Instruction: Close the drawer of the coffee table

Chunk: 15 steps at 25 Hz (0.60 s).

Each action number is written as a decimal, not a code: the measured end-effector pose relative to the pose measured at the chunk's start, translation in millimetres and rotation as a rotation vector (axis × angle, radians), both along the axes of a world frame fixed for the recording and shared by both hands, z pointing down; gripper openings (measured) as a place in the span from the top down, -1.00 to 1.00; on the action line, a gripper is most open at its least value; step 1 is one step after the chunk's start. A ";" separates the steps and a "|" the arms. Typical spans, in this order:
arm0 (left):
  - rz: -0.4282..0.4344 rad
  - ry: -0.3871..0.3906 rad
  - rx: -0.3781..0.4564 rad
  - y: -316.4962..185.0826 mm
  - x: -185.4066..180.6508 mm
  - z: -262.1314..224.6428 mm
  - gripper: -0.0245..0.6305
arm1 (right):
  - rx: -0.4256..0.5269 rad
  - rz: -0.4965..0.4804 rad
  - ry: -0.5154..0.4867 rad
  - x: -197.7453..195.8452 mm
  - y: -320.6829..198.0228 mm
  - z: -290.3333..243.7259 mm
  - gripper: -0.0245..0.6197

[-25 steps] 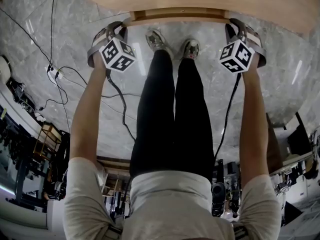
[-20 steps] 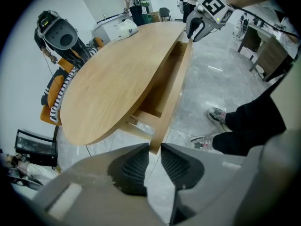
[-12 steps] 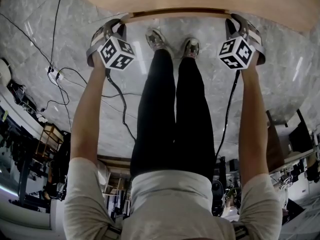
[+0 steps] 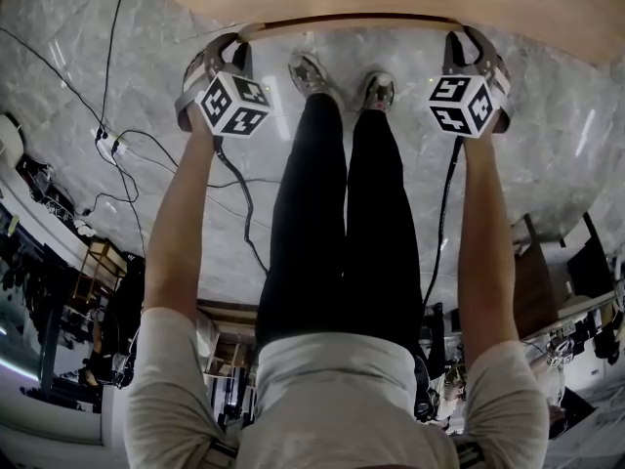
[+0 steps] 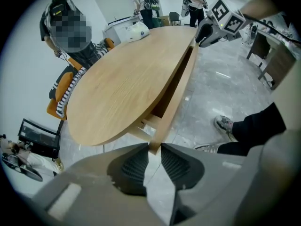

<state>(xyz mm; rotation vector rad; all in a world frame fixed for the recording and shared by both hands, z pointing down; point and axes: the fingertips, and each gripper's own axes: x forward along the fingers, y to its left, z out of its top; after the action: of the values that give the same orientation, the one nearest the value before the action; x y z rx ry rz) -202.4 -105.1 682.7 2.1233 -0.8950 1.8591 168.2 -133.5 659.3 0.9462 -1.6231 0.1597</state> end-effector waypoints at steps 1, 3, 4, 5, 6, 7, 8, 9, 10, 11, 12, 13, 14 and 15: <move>-0.010 0.001 0.004 0.2 -0.4 -0.5 0.60 | 0.007 0.015 -0.003 0.1 0.1 -0.7 0.60; -0.044 0.008 0.015 0.0 -3.1 -0.3 0.60 | 0.020 0.034 -0.001 -1.1 -0.8 -0.9 0.55; -0.065 0.012 0.022 -0.8 -5.1 0.3 0.60 | 0.025 0.042 -0.002 -1.9 -1.8 -0.5 0.53; -0.084 0.015 0.029 -2.2 -7.0 1.2 0.60 | 0.029 0.048 -0.005 -2.7 -3.1 -0.1 0.51; -0.099 0.016 0.034 -4.0 -8.4 1.9 0.60 | 0.033 0.052 -0.009 -3.5 -4.5 0.3 0.51; -0.111 0.016 0.038 -6.1 -9.2 2.2 0.60 | 0.036 0.055 -0.012 -3.9 -6.1 0.5 0.51; -0.118 0.017 0.040 -8.3 -9.4 2.2 0.60 | 0.038 0.058 -0.013 -4.0 -7.8 0.3 0.51; -0.120 0.018 0.041 -10.2 -9.1 2.0 0.60 | 0.040 0.065 -0.016 -3.6 -9.3 0.1 0.51; -0.120 0.020 0.041 -11.5 -8.7 1.8 0.60 | 0.041 0.080 -0.023 -3.0 -10.3 0.1 0.52; -0.119 0.021 0.041 -12.2 -8.3 1.5 0.60 | 0.042 0.101 -0.034 -2.2 -10.7 0.5 0.52; -0.118 0.023 0.042 -12.5 -7.7 1.4 0.59 | 0.043 0.128 -0.049 -1.3 -10.6 0.9 0.52; -0.119 0.025 0.044 -12.6 -7.2 1.4 0.59 | 0.043 0.163 -0.071 -0.4 -10.5 1.4 0.52; -0.122 0.026 0.047 -12.9 -7.0 1.3 0.59 | 0.043 0.205 -0.099 0.4 -10.5 1.7 0.52; -0.129 0.028 0.051 -13.6 -7.1 1.0 0.59 | 0.043 0.249 -0.131 1.0 -10.9 1.9 0.52</move>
<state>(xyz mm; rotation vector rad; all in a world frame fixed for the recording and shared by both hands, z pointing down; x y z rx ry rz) -209.5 -118.7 683.8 2.0615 -1.0569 1.7576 169.3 -144.4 661.1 1.1910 -1.6287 0.3657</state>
